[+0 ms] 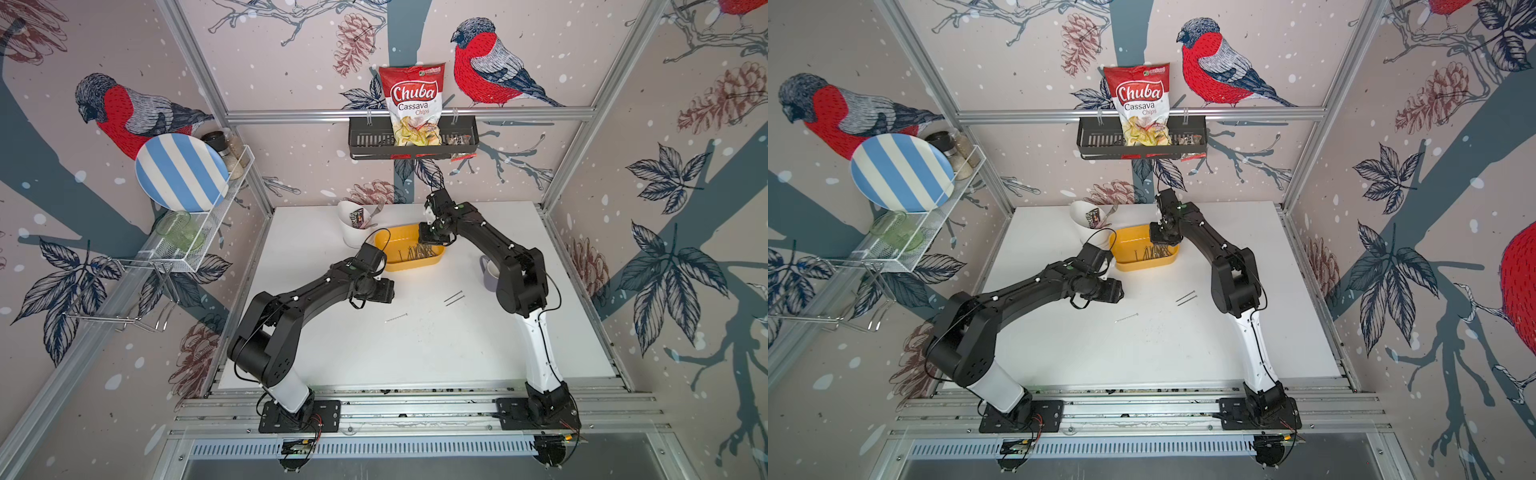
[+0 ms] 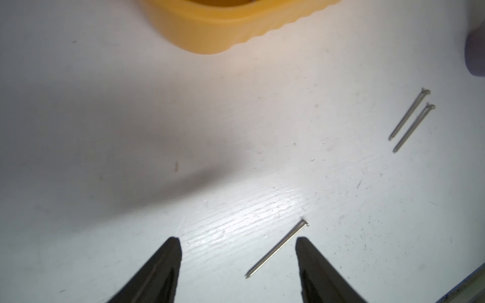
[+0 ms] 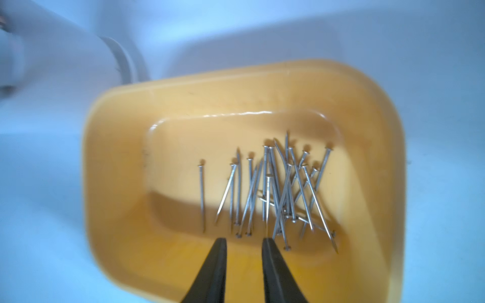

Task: Put the nails on the desktop into the storage box
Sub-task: Place the nail in the storage box.

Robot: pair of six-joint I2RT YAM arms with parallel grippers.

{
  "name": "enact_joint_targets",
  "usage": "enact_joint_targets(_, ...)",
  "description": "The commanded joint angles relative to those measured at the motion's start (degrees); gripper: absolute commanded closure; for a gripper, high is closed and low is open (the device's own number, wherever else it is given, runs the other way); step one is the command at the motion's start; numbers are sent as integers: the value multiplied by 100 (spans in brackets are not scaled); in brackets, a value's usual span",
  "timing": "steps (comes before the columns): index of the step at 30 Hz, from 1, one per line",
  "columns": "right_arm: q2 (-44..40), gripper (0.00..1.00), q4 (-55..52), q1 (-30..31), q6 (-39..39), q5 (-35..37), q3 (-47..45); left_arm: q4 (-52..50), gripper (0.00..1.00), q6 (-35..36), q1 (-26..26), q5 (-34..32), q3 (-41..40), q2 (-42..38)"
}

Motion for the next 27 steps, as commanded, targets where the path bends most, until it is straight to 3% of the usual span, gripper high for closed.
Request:
enact_joint_targets(1,-430,68,-18,32,87,-88,-99,-432,33,869,-399,-513,260,227)
enact_joint_targets(5,-1198,65,152,19,131,-16,-769,-513,38,1338,-726,-541,373,429)
enact_joint_targets(14,-2674,63,410,-208,282,169,-2267,-666,49,1976,-840,-213,489,736)
enact_joint_targets(20,-2953,63,471,-286,357,169,-2697,-847,50,2283,-921,282,601,922)
enact_joint_targets(27,-2995,63,552,-282,365,59,-2810,-923,50,2336,-1079,-146,520,1211)
